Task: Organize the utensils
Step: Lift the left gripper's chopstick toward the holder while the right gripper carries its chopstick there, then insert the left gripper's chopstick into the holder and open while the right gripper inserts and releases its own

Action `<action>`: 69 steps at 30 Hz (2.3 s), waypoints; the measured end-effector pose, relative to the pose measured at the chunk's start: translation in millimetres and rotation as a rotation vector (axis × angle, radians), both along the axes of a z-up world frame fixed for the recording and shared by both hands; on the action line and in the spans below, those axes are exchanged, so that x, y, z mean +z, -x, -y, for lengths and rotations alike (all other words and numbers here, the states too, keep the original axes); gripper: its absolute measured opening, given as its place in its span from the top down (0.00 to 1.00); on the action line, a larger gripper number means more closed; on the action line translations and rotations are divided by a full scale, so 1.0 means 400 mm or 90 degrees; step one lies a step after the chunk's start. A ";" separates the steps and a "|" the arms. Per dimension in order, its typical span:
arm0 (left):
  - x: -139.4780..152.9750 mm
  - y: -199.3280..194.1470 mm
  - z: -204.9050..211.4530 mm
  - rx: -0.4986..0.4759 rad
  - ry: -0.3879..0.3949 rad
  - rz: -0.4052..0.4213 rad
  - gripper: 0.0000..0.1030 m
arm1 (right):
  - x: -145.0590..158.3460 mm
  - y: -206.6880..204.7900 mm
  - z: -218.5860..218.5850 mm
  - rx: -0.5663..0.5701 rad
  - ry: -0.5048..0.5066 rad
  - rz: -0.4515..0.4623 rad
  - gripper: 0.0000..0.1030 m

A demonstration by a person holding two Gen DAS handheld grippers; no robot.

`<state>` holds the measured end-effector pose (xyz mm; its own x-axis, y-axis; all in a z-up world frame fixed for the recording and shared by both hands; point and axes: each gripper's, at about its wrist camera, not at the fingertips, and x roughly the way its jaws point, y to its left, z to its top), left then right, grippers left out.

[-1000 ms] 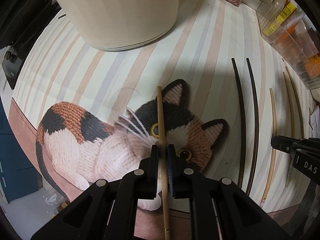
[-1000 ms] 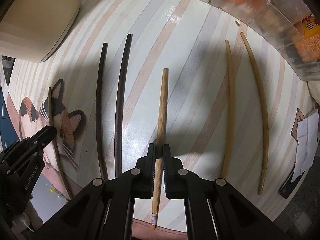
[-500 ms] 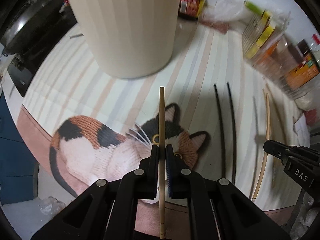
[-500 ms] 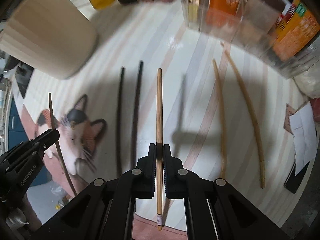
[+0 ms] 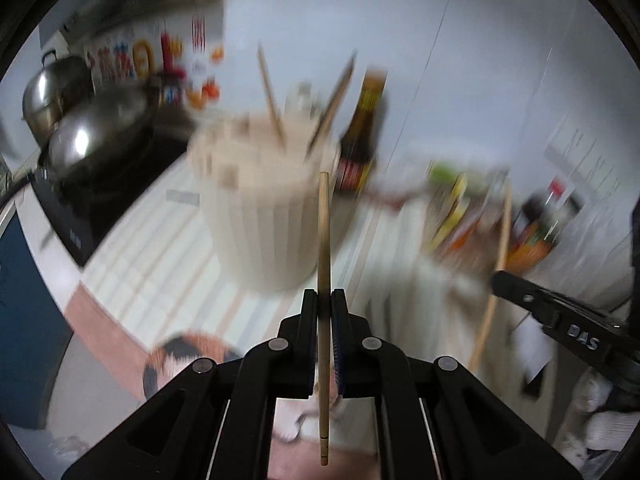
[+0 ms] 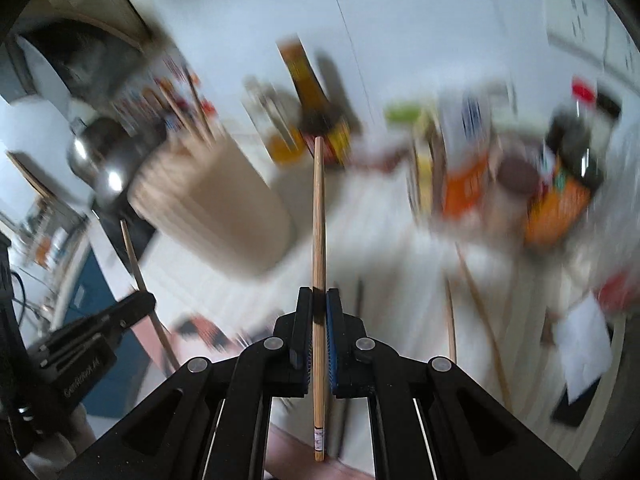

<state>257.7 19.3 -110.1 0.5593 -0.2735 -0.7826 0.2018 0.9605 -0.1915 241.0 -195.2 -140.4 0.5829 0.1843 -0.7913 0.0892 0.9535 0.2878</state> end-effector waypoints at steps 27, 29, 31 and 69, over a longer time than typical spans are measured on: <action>0.229 -0.512 -0.075 0.107 0.055 0.107 0.96 | 0.213 -0.507 -0.187 0.003 -0.036 0.204 0.94; 0.211 -0.527 -0.075 0.109 0.060 0.097 0.96 | 0.195 -0.523 -0.192 0.002 -0.033 0.203 0.94; 0.194 -0.537 -0.072 0.111 0.063 0.088 0.96 | 0.179 -0.527 -0.195 0.003 -0.029 0.202 0.94; 0.098 -0.178 -0.139 0.127 -0.014 0.032 0.00 | 0.131 -0.144 0.020 -0.075 0.006 0.049 0.17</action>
<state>328.8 75.0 -70.9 0.6398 -0.1364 -0.7563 0.0154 0.9862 -0.1649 298.7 -203.2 -87.9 0.6587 0.1034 -0.7453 0.1787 0.9406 0.2885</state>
